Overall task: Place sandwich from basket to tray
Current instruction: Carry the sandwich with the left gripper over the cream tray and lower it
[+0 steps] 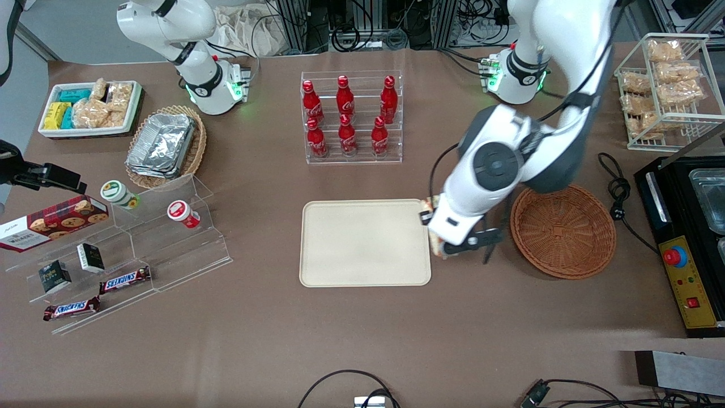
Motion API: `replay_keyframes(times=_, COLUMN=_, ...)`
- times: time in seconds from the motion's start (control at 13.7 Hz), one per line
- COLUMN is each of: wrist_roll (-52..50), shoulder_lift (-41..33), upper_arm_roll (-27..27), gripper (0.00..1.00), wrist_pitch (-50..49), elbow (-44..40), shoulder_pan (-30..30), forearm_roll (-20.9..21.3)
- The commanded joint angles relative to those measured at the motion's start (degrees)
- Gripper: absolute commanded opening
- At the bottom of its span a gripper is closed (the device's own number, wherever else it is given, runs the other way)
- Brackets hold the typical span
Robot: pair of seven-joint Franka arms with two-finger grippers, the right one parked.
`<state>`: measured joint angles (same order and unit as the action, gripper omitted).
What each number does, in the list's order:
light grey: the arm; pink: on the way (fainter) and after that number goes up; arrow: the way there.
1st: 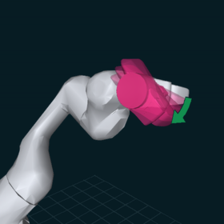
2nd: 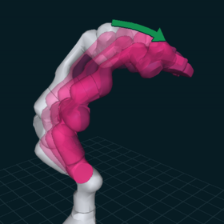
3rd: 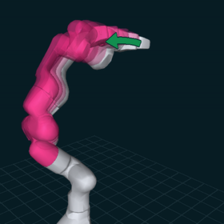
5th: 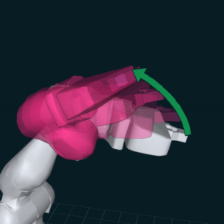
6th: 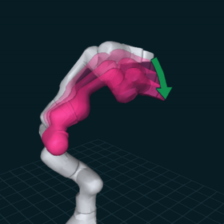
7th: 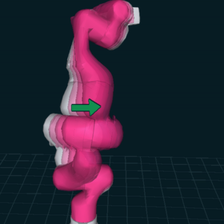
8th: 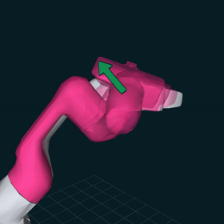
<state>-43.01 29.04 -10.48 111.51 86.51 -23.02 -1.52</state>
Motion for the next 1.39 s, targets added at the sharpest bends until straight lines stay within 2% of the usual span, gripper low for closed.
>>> replay_keyframes(times=0.0, wrist_roll=-0.1, shoulder_lift=8.2, upper_arm_roll=0.7, gripper=0.00, wrist_pitch=5.1, elbow=-3.4, shoulder_pan=-3.3, forearm_roll=0.4)
replay_keyframes(times=0.29, wrist_roll=-0.8, shoulder_lift=11.4, upper_arm_roll=0.7, gripper=0.01, wrist_pitch=5.7, elbow=-3.4, shoulder_pan=-4.8, forearm_roll=0.5)
replay_keyframes(times=0.37, wrist_roll=-1.2, shoulder_lift=12.2, upper_arm_roll=0.7, gripper=0.07, wrist_pitch=6.1, elbow=-3.4, shoulder_pan=-5.0, forearm_roll=1.6)
replay_keyframes(times=0.44, wrist_roll=-2.1, shoulder_lift=12.6, upper_arm_roll=0.7, gripper=0.23, wrist_pitch=6.6, elbow=-3.3, shoulder_pan=-5.2, forearm_roll=3.1)
replay_keyframes(times=0.51, wrist_roll=-3.2, shoulder_lift=13.1, upper_arm_roll=0.7, gripper=0.48, wrist_pitch=6.7, elbow=-3.3, shoulder_pan=-5.2, forearm_roll=4.3)
replay_keyframes(times=0.59, wrist_roll=-3.5, shoulder_lift=13.3, upper_arm_roll=0.7, gripper=0.85, wrist_pitch=6.7, elbow=-3.3, shoulder_pan=-5.2, forearm_roll=5.5)
replay_keyframes(times=0.66, wrist_roll=-3.4, shoulder_lift=13.2, upper_arm_roll=0.7, gripper=1.00, wrist_pitch=6.6, elbow=-3.3, shoulder_pan=-5.2, forearm_roll=5.9)
replay_keyframes(times=1.02, wrist_roll=-3.5, shoulder_lift=10.0, upper_arm_roll=0.8, gripper=1.00, wrist_pitch=5.0, elbow=-3.5, shoulder_pan=-4.3, forearm_roll=5.9)
replay_keyframes(times=1.32, wrist_roll=-2.4, shoulder_lift=1.3, upper_arm_roll=3.1, gripper=1.00, wrist_pitch=-2.1, elbow=-2.8, shoulder_pan=-1.6, forearm_roll=5.7)
